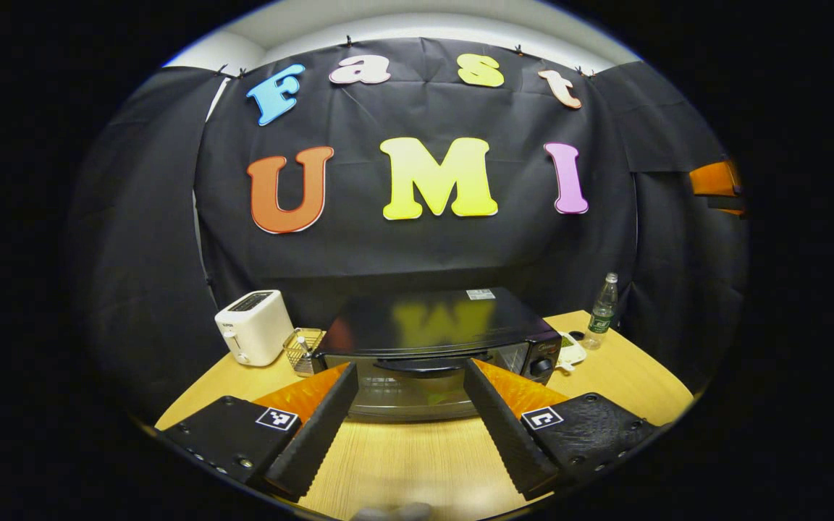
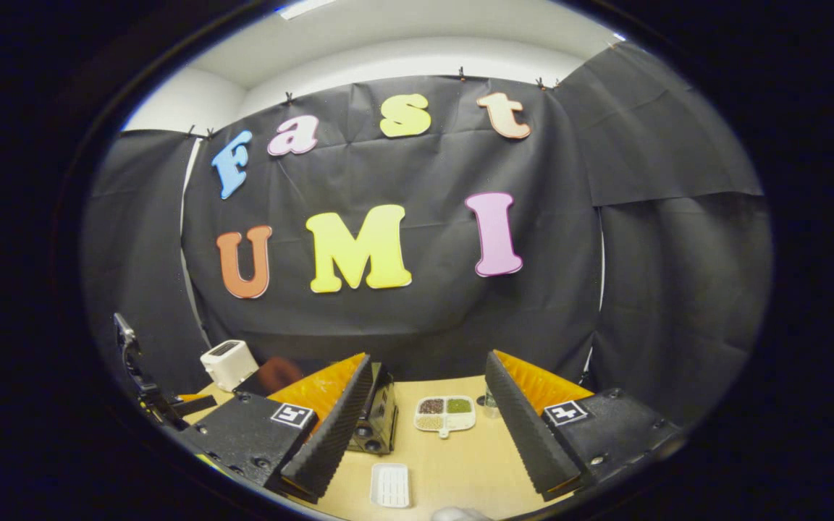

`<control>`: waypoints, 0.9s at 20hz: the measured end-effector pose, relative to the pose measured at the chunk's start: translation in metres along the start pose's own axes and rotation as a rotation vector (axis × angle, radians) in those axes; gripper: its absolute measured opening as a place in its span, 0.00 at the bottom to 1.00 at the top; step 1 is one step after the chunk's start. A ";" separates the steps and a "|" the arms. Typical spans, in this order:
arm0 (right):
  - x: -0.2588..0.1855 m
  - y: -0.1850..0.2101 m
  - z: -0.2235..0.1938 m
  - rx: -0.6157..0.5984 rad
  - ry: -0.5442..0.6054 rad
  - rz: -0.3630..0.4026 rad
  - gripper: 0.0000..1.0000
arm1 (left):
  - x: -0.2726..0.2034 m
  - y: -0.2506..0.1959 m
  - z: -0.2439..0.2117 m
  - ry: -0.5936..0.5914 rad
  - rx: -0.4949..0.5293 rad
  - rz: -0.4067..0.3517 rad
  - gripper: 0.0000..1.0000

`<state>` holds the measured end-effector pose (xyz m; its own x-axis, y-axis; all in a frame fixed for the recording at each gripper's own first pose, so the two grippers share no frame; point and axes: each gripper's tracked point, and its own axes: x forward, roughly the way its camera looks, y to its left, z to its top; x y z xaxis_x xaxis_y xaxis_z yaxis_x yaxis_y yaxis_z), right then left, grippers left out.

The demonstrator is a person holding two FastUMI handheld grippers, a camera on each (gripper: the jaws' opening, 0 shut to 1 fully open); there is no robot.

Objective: Open the electric oven with the left hand, put the food in, and close the electric oven.

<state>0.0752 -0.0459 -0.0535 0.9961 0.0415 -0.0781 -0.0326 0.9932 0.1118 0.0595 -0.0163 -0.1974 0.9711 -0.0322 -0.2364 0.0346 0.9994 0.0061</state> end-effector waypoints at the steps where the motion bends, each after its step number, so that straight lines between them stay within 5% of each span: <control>1: -0.005 0.003 0.003 -0.003 -0.007 0.002 0.89 | -0.008 0.003 0.008 -0.012 0.001 0.005 0.96; 18: -0.064 0.041 0.037 -0.047 -0.073 -0.029 0.89 | -0.120 0.057 0.168 -0.233 0.000 0.057 1.00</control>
<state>0.0130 -0.0119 -0.0077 0.9999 0.0064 -0.0078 -0.0059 0.9980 0.0633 -0.0152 0.0423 -0.0059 0.9997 0.0221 -0.0054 -0.0220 0.9997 0.0133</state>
